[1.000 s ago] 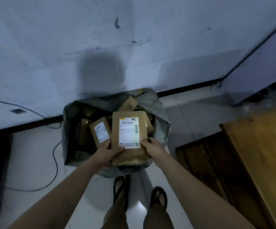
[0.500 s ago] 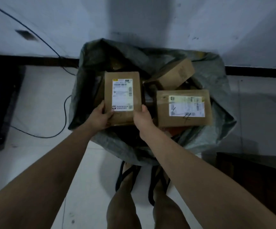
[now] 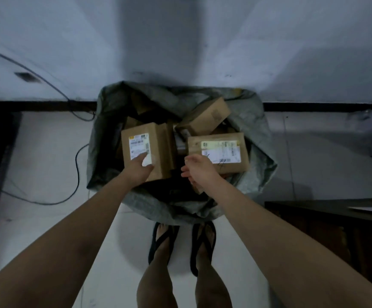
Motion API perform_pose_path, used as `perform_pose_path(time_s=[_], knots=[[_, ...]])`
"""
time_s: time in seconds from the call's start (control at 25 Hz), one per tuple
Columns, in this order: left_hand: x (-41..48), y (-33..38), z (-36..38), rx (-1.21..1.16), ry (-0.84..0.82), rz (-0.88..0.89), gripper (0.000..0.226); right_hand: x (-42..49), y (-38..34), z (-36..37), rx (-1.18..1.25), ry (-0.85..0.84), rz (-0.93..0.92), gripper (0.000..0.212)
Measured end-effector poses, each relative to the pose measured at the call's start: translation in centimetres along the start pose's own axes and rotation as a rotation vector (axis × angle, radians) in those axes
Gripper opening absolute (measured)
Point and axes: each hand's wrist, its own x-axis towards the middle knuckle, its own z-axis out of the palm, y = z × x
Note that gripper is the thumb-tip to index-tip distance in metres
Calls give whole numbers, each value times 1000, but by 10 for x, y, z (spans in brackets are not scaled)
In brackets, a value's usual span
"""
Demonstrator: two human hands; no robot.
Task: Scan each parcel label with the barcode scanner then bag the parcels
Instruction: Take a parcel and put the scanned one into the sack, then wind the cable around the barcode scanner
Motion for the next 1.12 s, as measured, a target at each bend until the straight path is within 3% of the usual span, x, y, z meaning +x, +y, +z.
perform_pose_path(time_s=[0.08, 0.24, 0.32, 0.44, 0.64, 0.76, 0.88, 0.96, 1.12], knots=[[-32, 49, -16, 67, -42, 61, 47, -39, -24, -33, -79, 89, -125, 27], [-122, 166, -12, 260, -149, 380, 27, -137, -43, -126, -112, 299, -266, 15], [-155, 213, 11, 302, -219, 515, 32, -192, -36, -172, -156, 449, -272, 13], [-216, 294, 79, 411, -290, 731, 29, -305, 3, -246, -229, 780, -188, 29], [-379, 375, 229, 660, -399, 1183, 23, -467, 130, -339, -139, 1099, -32, 36], [-478, 371, 344, 756, -456, 1374, 26, -570, 256, -370, -1, 1266, 135, 42], [-584, 328, 465, 915, -618, 1438, 32, -652, 409, -377, 181, 1366, 311, 43], [-603, 309, 483, 970, -643, 1461, 37, -657, 447, -369, 311, 1351, 336, 39], [-662, 228, 582, 1369, -817, 1754, 57, -683, 569, -331, 512, 1237, 497, 36]])
